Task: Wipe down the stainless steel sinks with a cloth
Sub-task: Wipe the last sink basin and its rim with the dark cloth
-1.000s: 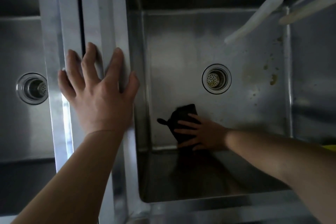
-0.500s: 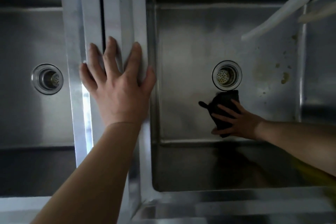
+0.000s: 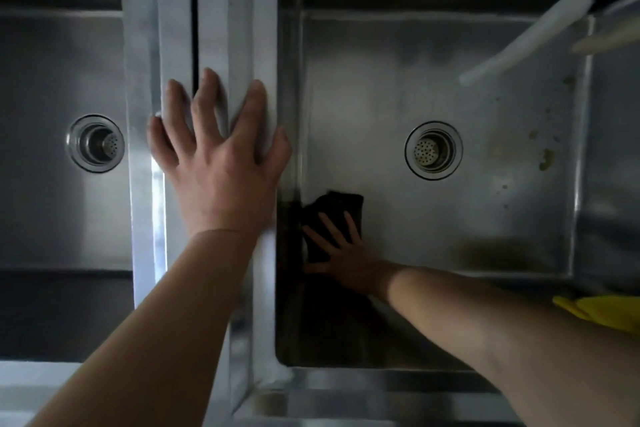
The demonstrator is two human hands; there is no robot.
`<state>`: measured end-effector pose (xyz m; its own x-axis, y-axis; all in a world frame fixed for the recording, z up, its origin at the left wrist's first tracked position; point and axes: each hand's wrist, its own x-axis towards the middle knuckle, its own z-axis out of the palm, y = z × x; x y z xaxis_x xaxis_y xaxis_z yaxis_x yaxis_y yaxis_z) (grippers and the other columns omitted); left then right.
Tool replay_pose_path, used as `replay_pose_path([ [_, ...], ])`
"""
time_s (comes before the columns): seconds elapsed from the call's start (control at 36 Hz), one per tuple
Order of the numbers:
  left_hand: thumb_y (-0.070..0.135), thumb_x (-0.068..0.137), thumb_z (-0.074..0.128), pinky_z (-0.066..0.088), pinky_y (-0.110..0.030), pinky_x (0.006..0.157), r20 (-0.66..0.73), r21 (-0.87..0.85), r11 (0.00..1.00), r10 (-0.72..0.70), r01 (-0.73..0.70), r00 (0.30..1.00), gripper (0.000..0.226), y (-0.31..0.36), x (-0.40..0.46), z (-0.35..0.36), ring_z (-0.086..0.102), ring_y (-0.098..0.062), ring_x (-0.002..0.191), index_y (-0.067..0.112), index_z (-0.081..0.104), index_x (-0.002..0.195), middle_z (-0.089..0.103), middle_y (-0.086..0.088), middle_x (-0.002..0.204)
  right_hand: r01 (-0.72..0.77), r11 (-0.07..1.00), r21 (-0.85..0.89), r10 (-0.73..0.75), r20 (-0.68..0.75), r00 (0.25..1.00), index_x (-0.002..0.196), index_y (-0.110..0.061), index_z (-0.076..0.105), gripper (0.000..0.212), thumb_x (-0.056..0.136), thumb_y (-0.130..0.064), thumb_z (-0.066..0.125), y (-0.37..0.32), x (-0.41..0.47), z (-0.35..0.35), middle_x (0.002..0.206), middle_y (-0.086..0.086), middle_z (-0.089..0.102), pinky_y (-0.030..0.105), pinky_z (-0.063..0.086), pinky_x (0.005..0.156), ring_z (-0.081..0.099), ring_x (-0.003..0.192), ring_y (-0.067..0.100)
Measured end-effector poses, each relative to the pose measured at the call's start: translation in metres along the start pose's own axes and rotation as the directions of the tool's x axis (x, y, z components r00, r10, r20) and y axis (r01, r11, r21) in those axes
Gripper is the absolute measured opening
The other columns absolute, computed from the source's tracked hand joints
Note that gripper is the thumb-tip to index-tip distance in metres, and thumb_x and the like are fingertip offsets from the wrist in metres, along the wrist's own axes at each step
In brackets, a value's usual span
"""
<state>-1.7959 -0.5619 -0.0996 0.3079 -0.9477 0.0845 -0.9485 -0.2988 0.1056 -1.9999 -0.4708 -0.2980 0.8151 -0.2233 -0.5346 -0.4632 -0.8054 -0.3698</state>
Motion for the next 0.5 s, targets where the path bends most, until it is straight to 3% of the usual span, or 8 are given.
replay_pose_path([
  [0.06,0.055,0.096,0.047,0.02,-0.058,0.117,0.005,-0.005,1.0,-0.006,0.006,1.0,0.05,0.0,0.0,-0.001,0.025,-0.043,0.147,0.034,0.053,0.142,0.039,-0.011,0.155,-0.024,0.998,0.05,0.026,-0.036,0.999,0.145,-0.046,0.042,0.056,0.094,-0.028,0.055,-0.004,0.0,-0.005,0.167,0.011,0.002,0.078,-0.013,0.106,-0.027,0.142,0.048],
  [0.11,0.055,0.096,0.046,0.019,-0.058,0.117,0.005,-0.012,1.0,-0.012,0.012,1.0,0.05,0.001,-0.001,-0.001,0.025,-0.043,0.147,0.034,0.053,0.142,0.039,-0.011,0.156,-0.062,0.993,0.098,0.074,-0.125,0.989,0.135,-0.036,0.06,0.057,0.08,-0.035,0.075,-0.006,-0.002,-0.01,0.159,0.012,0.035,0.079,0.017,0.107,0.015,0.148,0.048],
  [0.17,0.054,0.096,0.047,0.02,-0.058,0.117,0.003,-0.013,1.0,-0.019,0.019,1.0,0.05,0.002,-0.002,-0.003,0.025,-0.042,0.147,0.034,0.054,0.142,0.039,-0.011,0.156,-0.052,0.985,0.167,0.089,-0.222,0.971,0.128,-0.023,0.066,0.067,0.067,-0.042,0.085,-0.001,-0.004,-0.008,0.149,0.013,0.05,0.072,0.029,0.106,0.04,0.14,0.041],
  [0.25,0.055,0.095,0.046,0.019,-0.057,0.118,0.032,-0.016,1.0,-0.023,0.024,0.999,0.052,0.003,-0.002,-0.005,0.023,-0.042,0.148,0.035,0.052,0.143,0.036,-0.01,0.157,-0.07,0.984,0.167,0.116,-0.286,0.951,0.131,-0.012,0.061,0.068,0.074,-0.046,0.078,0.011,-0.016,0.001,0.153,0.014,0.044,0.064,0.027,0.114,0.036,0.144,0.034],
  [0.33,0.057,0.095,0.043,0.019,-0.056,0.118,0.05,-0.008,0.999,-0.031,0.031,0.998,0.053,0.002,-0.002,-0.006,0.021,-0.041,0.149,0.037,0.049,0.144,0.035,-0.008,0.158,-0.118,0.976,0.182,0.167,-0.285,0.944,0.137,-0.016,0.058,0.065,0.08,-0.044,0.076,0.026,-0.03,0.008,0.157,0.013,0.038,0.061,0.024,0.114,0.03,0.147,0.036],
  [0.44,0.059,0.095,0.04,0.019,-0.054,0.118,0.069,0.014,0.999,-0.031,0.03,0.997,0.054,0.002,0.0,-0.008,0.02,-0.039,0.149,0.039,0.047,0.144,0.033,-0.007,0.159,-0.036,0.992,0.123,0.065,-0.245,0.967,0.145,-0.028,0.051,0.062,0.087,-0.04,0.071,0.024,-0.026,0.003,0.16,0.013,0.032,0.059,0.028,0.114,0.023,0.148,0.042],
  [0.5,0.06,0.095,0.04,0.017,-0.053,0.119,0.089,0.012,0.999,-0.036,0.035,0.995,0.055,0.003,0.0,-0.01,0.018,-0.038,0.15,0.039,0.046,0.145,0.031,-0.006,0.16,0.056,0.997,0.044,-0.045,-0.224,0.974,0.138,-0.03,0.058,0.058,0.083,-0.036,0.076,0.017,-0.015,-0.002,0.155,0.014,0.041,0.06,0.033,0.11,0.031,0.144,0.044],
])
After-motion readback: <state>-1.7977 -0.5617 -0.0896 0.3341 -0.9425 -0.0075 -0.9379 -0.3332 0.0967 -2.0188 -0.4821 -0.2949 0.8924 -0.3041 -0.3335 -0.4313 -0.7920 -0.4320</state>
